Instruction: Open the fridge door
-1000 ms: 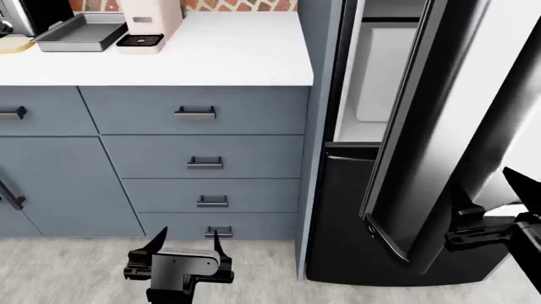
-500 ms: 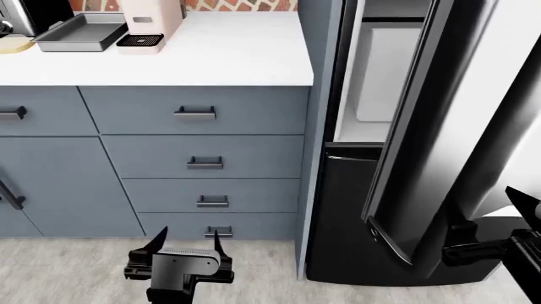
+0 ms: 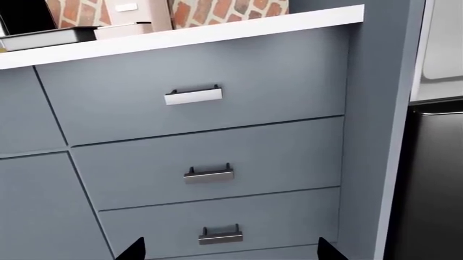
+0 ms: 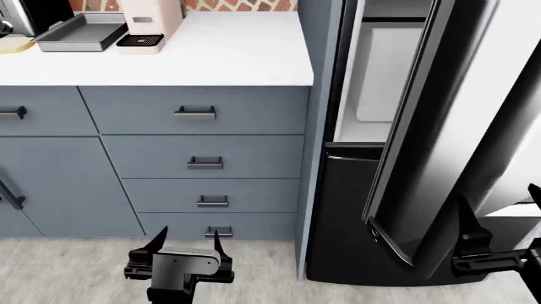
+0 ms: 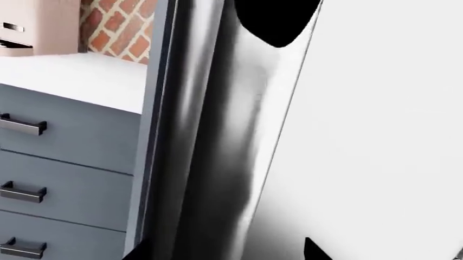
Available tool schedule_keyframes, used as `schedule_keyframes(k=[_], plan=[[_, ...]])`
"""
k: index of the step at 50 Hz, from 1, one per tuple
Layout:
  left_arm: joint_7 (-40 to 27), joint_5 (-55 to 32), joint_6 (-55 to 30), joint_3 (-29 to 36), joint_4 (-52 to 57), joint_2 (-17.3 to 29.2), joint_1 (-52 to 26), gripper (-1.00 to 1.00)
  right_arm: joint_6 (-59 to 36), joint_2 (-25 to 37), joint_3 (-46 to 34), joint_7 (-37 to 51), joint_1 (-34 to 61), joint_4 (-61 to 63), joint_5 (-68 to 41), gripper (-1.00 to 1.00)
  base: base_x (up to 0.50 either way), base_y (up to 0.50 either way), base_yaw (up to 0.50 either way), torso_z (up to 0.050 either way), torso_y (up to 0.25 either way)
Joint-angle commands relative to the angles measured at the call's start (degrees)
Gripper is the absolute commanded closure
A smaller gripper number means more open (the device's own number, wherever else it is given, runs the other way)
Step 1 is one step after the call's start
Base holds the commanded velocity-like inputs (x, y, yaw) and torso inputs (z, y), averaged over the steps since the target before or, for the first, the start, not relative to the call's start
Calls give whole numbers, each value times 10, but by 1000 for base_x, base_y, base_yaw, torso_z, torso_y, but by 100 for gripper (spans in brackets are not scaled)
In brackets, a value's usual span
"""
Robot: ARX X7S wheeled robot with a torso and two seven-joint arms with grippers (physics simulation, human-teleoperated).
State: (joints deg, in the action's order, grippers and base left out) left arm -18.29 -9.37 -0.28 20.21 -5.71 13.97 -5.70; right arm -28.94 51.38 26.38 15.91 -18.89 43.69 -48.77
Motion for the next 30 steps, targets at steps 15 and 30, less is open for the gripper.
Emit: schedule_keyframes(k=[15, 30], plan=[[-11, 0, 4, 3, 0, 2, 1, -100, 212, 6, 77, 144, -261, 163, 336, -100, 0, 0, 0, 0, 0], [-14, -4, 8, 4, 4, 4, 4, -100, 351, -514, -84, -459, 100, 163, 806, -100, 0, 0, 0, 0, 0]])
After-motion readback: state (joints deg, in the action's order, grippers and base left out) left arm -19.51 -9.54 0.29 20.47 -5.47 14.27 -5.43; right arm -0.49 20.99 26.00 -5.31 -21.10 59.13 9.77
